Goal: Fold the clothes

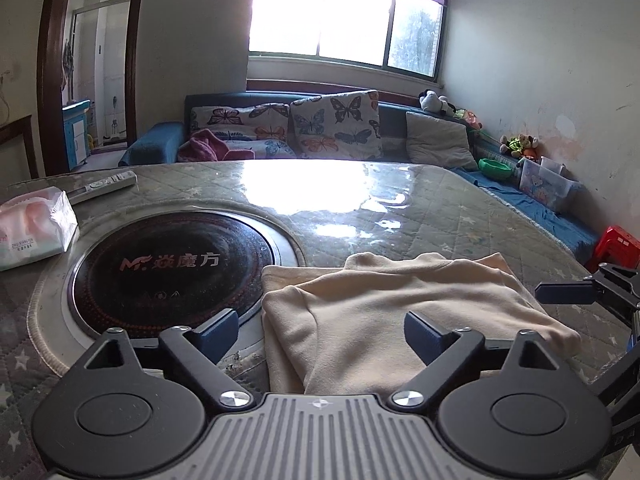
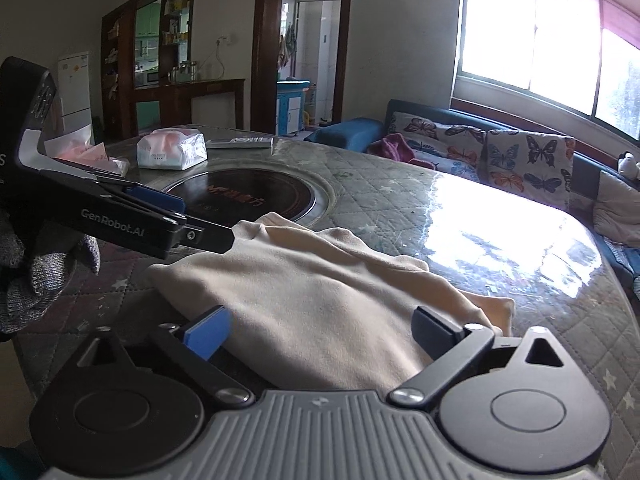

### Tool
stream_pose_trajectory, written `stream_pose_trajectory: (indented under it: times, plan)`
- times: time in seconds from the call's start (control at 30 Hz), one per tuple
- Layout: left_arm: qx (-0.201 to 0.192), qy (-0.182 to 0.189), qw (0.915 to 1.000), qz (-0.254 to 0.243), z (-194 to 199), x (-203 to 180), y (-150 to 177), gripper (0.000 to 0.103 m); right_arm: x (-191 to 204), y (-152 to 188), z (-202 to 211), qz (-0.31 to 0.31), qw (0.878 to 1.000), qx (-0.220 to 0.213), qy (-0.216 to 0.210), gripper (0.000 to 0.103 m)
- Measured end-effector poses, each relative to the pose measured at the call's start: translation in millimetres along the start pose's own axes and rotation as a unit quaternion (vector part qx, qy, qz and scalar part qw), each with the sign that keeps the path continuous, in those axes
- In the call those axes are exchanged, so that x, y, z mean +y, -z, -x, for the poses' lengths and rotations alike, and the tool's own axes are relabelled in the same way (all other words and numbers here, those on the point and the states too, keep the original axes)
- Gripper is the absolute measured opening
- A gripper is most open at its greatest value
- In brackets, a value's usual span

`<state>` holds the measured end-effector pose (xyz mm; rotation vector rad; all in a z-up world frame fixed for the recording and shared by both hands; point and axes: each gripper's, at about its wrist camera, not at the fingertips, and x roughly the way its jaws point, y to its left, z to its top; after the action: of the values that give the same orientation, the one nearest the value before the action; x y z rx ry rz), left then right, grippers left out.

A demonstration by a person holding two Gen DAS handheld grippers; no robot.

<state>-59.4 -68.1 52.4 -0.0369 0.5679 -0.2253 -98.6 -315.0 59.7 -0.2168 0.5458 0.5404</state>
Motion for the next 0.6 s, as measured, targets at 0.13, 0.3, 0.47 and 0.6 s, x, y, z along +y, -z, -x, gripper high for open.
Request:
stream_pose_trajectory:
  times: [0.13, 0.3, 0.47, 0.6]
  plan:
    - [-0.011, -0.002, 0.9999, -0.004, 9.7, -3.5, 3.2, 0.101, 2.8, 3.6, 7.3, -0.009, 1.0, -0.008, 0.009, 0.103]
    - [-0.025, 0.002, 0.9996, -0.011, 21.8, -9.3, 4.9, 0.103, 4.9, 7.9, 16.9, -0.018, 1.0, -0.015, 0.02, 0.103]
    - [-0.032, 0.004, 0.9994, -0.01, 30.1, -13.3, 6.8, 0.103, 6.9, 11.0, 25.7, -0.022, 0.999, -0.021, 0.035, 0.103]
    - [-0.033, 0.008, 0.9993, -0.012, 35.3, -18.4, 9.1, 0.103, 6.3, 13.4, 32.5, -0.031, 0.999, -0.023, 0.037, 0.103]
